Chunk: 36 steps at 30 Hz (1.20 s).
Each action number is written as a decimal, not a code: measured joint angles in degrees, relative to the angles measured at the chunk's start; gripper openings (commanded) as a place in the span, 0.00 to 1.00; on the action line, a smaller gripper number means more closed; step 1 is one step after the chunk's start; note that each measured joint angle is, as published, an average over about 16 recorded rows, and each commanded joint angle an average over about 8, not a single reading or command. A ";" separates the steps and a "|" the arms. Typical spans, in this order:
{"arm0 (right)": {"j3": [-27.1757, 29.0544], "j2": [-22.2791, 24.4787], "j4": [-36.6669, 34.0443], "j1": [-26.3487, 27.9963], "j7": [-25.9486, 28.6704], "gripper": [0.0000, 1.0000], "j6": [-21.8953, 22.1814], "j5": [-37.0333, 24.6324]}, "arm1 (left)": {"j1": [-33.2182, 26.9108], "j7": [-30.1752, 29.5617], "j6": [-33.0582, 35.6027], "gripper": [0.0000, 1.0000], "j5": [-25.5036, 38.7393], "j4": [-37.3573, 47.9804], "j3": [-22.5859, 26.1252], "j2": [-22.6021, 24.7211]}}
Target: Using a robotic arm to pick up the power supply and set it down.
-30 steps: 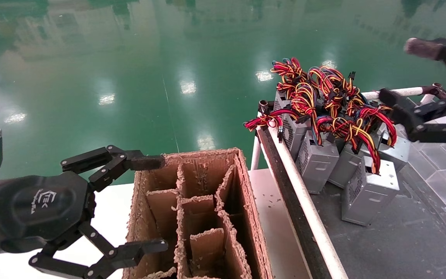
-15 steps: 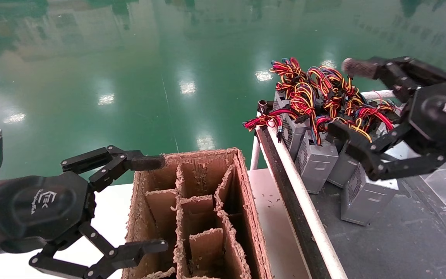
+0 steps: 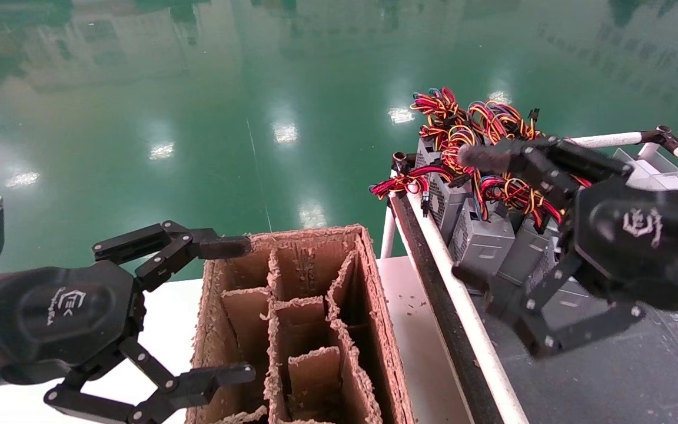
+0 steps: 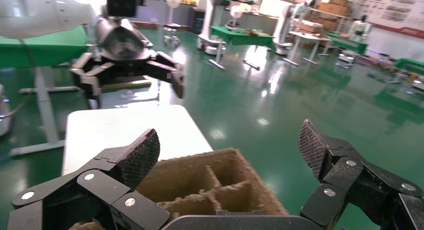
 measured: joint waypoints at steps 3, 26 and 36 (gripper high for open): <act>3.42 -1.46 -0.22 -1.83 1.88 1.00 -2.17 -2.48 | 0.00 0.00 0.00 1.00 0.00 0.00 0.00 0.00; 25.11 -10.71 -1.62 -13.52 13.59 1.00 -16.05 -18.26 | 0.01 0.01 -0.01 1.00 -0.02 0.01 0.02 -0.01; 25.57 -10.92 -1.69 -13.78 13.81 1.00 -16.32 -18.62 | 0.01 0.01 -0.02 1.00 -0.02 0.01 0.01 -0.01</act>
